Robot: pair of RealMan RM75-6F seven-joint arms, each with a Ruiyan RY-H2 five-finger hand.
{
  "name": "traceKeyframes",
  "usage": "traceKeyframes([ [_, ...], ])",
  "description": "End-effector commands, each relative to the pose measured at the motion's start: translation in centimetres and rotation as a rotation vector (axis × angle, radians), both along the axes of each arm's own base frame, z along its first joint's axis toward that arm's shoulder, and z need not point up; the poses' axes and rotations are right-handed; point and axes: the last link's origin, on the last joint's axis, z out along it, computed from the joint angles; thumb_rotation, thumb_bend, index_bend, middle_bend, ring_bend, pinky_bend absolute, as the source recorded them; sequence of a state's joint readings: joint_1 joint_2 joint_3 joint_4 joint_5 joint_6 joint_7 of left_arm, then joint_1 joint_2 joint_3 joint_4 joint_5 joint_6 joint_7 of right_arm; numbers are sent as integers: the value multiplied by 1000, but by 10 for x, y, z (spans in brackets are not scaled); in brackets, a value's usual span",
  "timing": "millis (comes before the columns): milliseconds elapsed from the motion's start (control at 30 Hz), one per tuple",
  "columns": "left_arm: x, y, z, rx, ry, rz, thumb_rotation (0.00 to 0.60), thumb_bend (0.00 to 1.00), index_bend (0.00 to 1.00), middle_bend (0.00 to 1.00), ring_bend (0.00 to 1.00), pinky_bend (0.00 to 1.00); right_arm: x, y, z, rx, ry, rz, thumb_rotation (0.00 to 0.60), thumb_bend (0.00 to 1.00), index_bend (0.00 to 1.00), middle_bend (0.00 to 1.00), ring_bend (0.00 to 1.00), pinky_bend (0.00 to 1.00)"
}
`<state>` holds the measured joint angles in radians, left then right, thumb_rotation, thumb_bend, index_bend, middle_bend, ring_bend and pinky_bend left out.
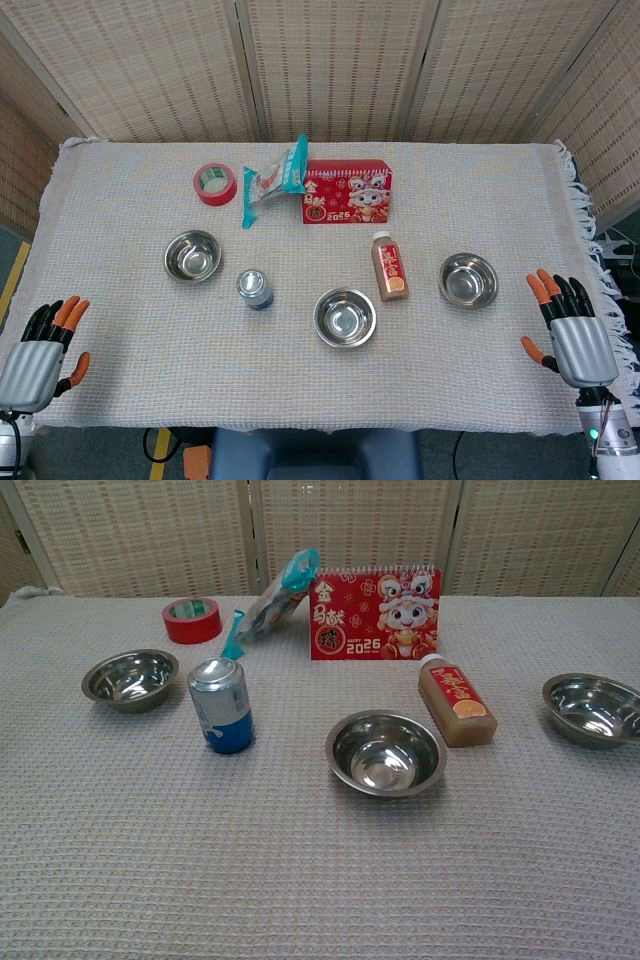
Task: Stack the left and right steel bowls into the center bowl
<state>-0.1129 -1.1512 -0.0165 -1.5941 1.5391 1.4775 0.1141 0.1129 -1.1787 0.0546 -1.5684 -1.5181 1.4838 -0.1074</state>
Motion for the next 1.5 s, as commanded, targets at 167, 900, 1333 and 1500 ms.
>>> traceKeyframes([
  [167,8,21,-24,-29,-26,-98,600,457,0,0,0,65,-2,3,0,12,-10,-8,600,154,0,0,0,0],
  [900,18,167,-137,-153,110,-131,600,430,41,0,0,65,-7,-3,1,4,-3,-46,600,154,0,0,0,0],
  [1333,30,197,-156,-70,187,-189,600,420,478,42,0,79,-9,-6,3,-1,-2,-64,600,154,0,0,0,0],
  [1500,38,201,-158,-23,195,-232,600,424,628,126,0,94,-10,-5,5,-4,-4,-65,600,154,0,0,0,0],
])
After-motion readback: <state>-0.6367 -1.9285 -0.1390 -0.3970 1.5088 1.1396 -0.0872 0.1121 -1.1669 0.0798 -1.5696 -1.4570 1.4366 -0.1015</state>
